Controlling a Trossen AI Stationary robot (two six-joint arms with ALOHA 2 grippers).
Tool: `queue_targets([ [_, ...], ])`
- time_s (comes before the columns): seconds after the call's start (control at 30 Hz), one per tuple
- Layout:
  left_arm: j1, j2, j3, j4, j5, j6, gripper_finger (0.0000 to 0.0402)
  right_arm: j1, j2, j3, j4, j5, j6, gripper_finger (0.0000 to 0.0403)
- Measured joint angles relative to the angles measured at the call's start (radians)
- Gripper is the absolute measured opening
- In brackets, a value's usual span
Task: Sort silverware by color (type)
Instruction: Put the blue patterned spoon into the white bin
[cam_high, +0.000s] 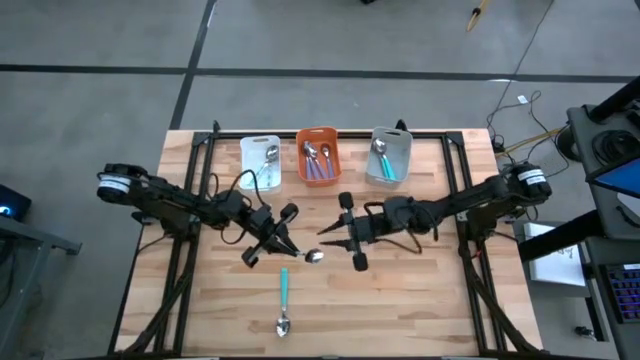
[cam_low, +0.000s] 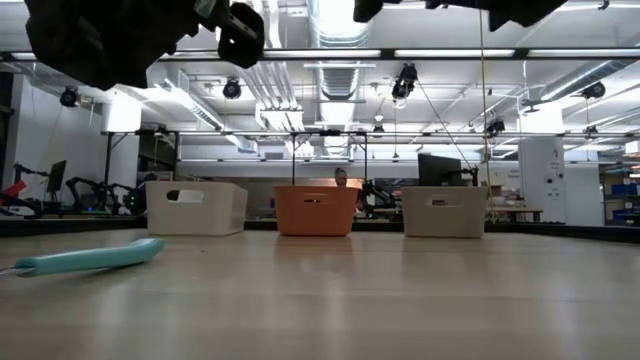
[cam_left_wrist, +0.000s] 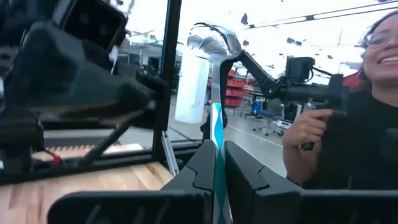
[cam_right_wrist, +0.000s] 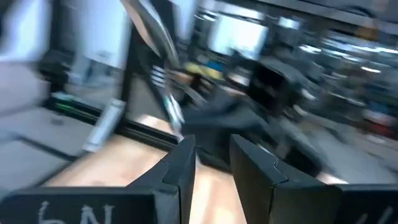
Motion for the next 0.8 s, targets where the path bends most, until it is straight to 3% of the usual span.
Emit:
queue_targets([
  [0.1, 0.000, 0.020, 0.003, 0.001, 0.000, -0.005, 0.0002, -0.022, 0.003, 0.000, 0.004, -0.151, 0.025, 0.0091],
  [0.33, 0.002, 0.069, 0.003, 0.050, -0.018, 0.007, 0.0003, -0.053, 0.025, 0.026, 0.011, -0.157, 0.158, 0.0120],
  [0.6, 0.014, 0.096, 0.004, 0.111, -0.021, -0.012, 0.0005, -0.053, 0.125, 0.119, 0.007, -0.210, 0.083, 0.0187],
  [0.8, 0.014, 0.096, 0.004, 0.119, -0.021, -0.014, 0.0005, -0.052, 0.197, 0.211, -0.005, -0.274, 0.027, 0.0193],
])
